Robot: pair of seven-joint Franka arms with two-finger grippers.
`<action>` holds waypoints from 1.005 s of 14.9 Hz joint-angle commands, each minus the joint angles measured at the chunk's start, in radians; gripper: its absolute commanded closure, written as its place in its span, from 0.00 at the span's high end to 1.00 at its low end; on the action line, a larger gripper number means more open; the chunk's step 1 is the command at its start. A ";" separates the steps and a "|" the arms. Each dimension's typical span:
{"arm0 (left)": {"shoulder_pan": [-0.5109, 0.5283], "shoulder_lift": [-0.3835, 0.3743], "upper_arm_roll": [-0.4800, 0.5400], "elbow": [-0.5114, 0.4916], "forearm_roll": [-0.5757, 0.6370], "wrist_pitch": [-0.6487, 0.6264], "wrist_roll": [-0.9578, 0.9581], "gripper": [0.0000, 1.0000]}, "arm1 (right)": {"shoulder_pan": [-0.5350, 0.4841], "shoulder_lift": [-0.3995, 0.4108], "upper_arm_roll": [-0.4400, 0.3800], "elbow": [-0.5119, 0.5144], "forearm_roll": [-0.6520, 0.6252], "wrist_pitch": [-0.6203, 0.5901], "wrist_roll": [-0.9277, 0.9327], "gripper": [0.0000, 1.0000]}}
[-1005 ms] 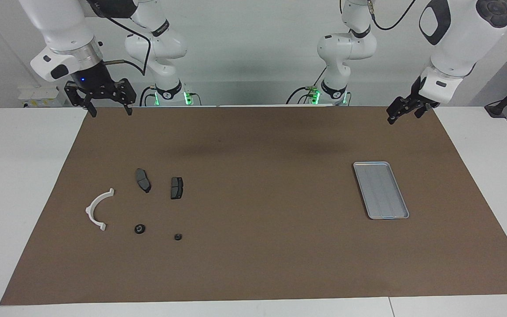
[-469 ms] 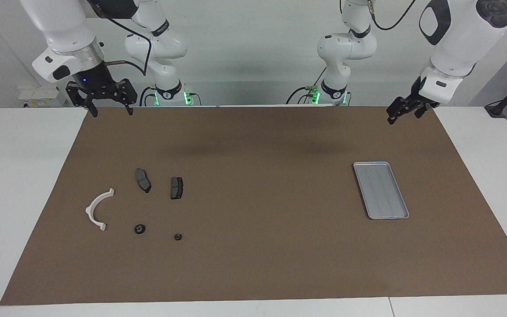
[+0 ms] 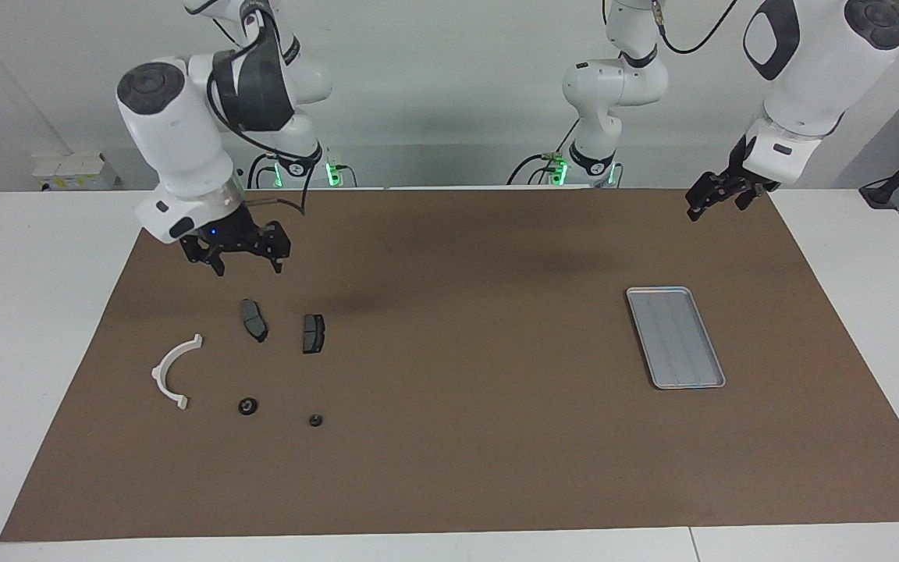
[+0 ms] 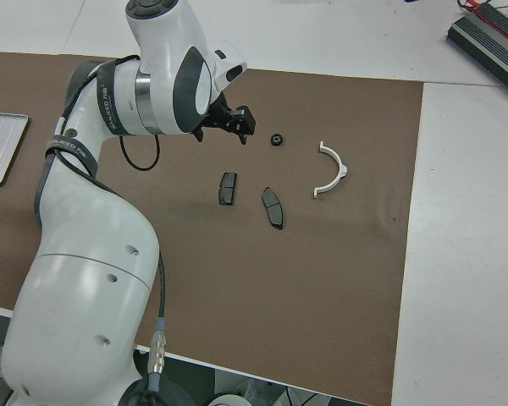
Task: Pick bearing gear from pile to tray
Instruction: 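Reach the right gripper to the black gear beside the white arc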
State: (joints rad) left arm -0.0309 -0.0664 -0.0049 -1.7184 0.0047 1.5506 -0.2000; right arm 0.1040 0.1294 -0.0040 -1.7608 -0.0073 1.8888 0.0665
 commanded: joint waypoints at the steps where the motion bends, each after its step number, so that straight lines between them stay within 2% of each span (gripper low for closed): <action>1: 0.003 -0.018 0.000 -0.007 -0.011 -0.017 0.013 1.00 | 0.023 0.125 -0.001 0.055 -0.007 0.081 0.018 1.00; 5: 0.003 -0.018 0.000 -0.007 -0.011 -0.017 0.013 1.00 | 0.058 0.320 0.001 0.205 -0.007 0.098 0.142 1.00; 9: 0.003 -0.018 0.000 -0.007 -0.011 -0.017 0.011 1.00 | 0.063 0.504 -0.002 0.358 -0.010 0.101 0.164 1.00; 12: 0.003 -0.018 0.000 -0.007 -0.011 -0.017 0.013 1.00 | 0.069 0.571 -0.004 0.420 -0.010 0.107 0.188 1.00; 15: 0.003 -0.018 0.000 -0.007 -0.011 -0.017 0.013 1.00 | 0.069 0.604 -0.002 0.425 -0.042 0.153 0.191 1.00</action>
State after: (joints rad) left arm -0.0309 -0.0664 -0.0049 -1.7184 0.0047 1.5506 -0.2000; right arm 0.1751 0.6965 -0.0104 -1.3761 -0.0169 2.0267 0.2326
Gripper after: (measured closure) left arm 0.000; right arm 0.000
